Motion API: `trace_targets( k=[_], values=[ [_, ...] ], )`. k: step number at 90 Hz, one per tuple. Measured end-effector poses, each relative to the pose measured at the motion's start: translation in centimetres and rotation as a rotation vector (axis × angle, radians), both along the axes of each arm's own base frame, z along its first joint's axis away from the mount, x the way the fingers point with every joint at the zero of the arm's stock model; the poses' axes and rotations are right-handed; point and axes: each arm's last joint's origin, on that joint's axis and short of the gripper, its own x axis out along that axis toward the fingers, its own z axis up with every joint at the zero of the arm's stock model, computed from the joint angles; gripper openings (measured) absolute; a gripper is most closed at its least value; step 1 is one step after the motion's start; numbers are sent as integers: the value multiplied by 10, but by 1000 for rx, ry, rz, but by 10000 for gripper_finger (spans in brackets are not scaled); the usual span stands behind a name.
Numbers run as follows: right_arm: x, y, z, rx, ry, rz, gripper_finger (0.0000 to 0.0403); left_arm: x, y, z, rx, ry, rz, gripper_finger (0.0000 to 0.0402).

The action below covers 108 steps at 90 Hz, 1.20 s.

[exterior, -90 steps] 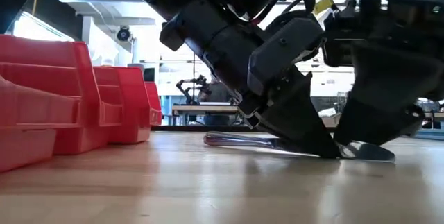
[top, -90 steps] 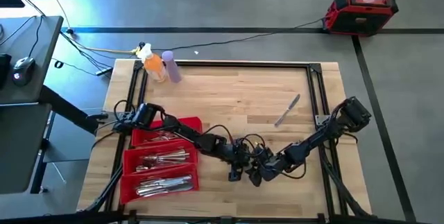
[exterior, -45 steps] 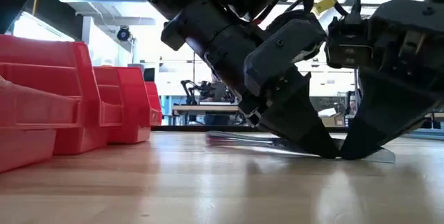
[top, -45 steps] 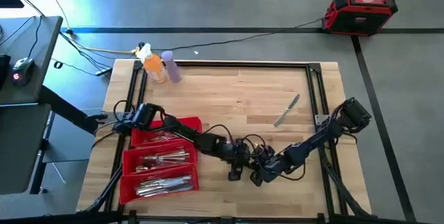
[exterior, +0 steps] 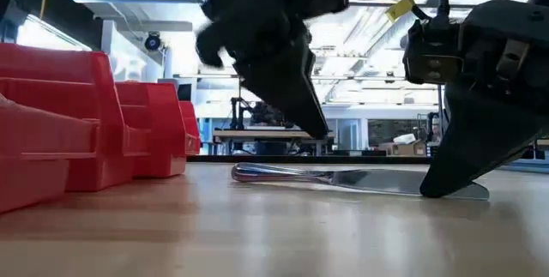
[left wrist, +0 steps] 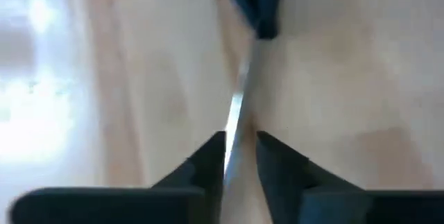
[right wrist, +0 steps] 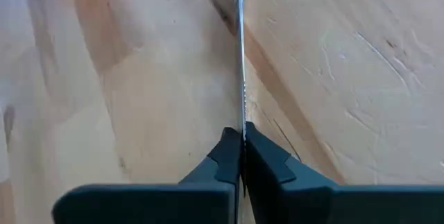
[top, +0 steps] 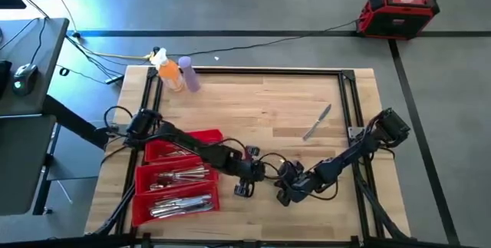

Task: Sort silverware
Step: Put the silver knife in the bottom red bin

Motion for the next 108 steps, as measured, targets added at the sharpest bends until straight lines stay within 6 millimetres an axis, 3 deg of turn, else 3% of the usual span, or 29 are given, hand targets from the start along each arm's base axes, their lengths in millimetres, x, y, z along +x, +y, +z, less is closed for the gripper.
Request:
trace_targets(
  k=[17,29,39,56,72,88,96,108],
  values=[
    [2,1,0,-2,-20,24,0,6,7,-32,50,69,16,156],
    [2,1,0,-2,-25,32,0,10,12,-46,0,108,9,167],
    [2,1,0,-3,-27,30,0,10,16,-52,-29,142,23,138],
    [2,2,11,-25,-77,60,4,9,16,-53,-53,157,8,20],
    [1,1,46,-31,-218,85,45,7,12,-49,-51,153,34,10],
    [-11,19,101,2,-481,230,107,-7,4,-17,22,186,72,3],
    [-28,34,135,-49,-682,299,125,-14,-7,26,-4,149,88,2],
    [-60,56,170,-177,-908,347,134,-46,-33,86,-83,120,133,2]
  ],
)
